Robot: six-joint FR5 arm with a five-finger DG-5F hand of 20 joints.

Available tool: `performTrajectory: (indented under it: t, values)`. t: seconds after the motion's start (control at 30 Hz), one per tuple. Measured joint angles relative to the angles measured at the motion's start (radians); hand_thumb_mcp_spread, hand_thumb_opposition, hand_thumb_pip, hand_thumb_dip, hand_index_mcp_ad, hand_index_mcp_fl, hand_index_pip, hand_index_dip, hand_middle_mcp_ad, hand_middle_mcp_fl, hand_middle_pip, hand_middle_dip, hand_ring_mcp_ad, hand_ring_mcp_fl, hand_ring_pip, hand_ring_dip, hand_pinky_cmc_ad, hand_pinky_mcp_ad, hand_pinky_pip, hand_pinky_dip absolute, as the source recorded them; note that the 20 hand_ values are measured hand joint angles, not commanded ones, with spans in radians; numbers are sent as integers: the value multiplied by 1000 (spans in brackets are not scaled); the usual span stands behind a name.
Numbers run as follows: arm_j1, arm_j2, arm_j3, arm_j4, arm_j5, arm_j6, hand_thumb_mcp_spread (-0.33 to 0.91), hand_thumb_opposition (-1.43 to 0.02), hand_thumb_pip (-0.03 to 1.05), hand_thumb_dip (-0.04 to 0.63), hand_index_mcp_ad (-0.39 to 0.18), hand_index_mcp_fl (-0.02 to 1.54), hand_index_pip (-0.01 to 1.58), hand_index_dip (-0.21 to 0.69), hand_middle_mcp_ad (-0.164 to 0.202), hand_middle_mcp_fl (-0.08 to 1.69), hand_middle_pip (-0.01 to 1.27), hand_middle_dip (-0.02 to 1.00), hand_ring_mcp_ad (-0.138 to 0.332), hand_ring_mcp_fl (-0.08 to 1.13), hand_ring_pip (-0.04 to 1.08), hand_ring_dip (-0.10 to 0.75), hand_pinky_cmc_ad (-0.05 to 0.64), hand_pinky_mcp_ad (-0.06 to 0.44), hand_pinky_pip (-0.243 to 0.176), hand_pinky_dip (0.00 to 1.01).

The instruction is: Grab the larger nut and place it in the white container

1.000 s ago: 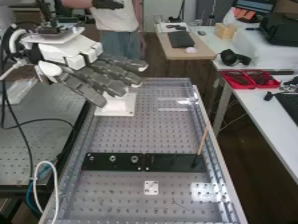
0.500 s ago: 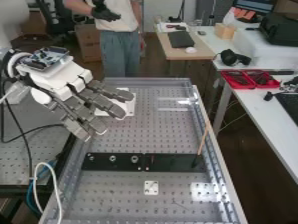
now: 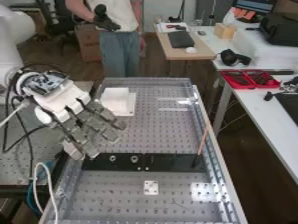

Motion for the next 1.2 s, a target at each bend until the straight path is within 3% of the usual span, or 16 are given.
performTrajectory:
  t: [0.2, 0.3, 0.43, 0.73, 0.93, 1.2]
  values:
    - [-11, -60, 0, 14, 17, 37, 265, -806, 648, 187, -124, 56, 946, -59, 75, 10, 152, 140, 220, 12, 80, 19, 328, 265, -91, 372]
    - [-18, -85, -3, 32, 27, 54, 278, -822, 710, 188, -136, 44, 1094, -23, 75, 7, 152, 140, 216, 12, 79, 23, 340, 264, -91, 372]
    - [-25, -116, -9, 68, 44, 60, 295, -840, 710, 222, -138, 26, 1197, 33, 75, 7, 141, 143, 211, 12, 80, 37, 342, 265, -89, 372]
    - [-43, -204, 0, 100, 51, 93, 326, -864, 709, 220, -140, 26, 1442, 182, 73, 7, 145, 157, 209, 16, 72, 40, 340, 265, -89, 370]
    - [-50, -254, 29, 80, 25, 117, 330, -880, 709, 241, -140, 28, 1494, 284, 73, 3, 140, 164, 211, 12, 70, 40, 340, 264, -89, 358]
    - [-35, -271, 29, 104, 26, 91, 330, -880, 709, 241, -140, 24, 1520, 304, 75, 7, 145, 171, 209, 12, 75, 49, 342, 265, -89, 356]
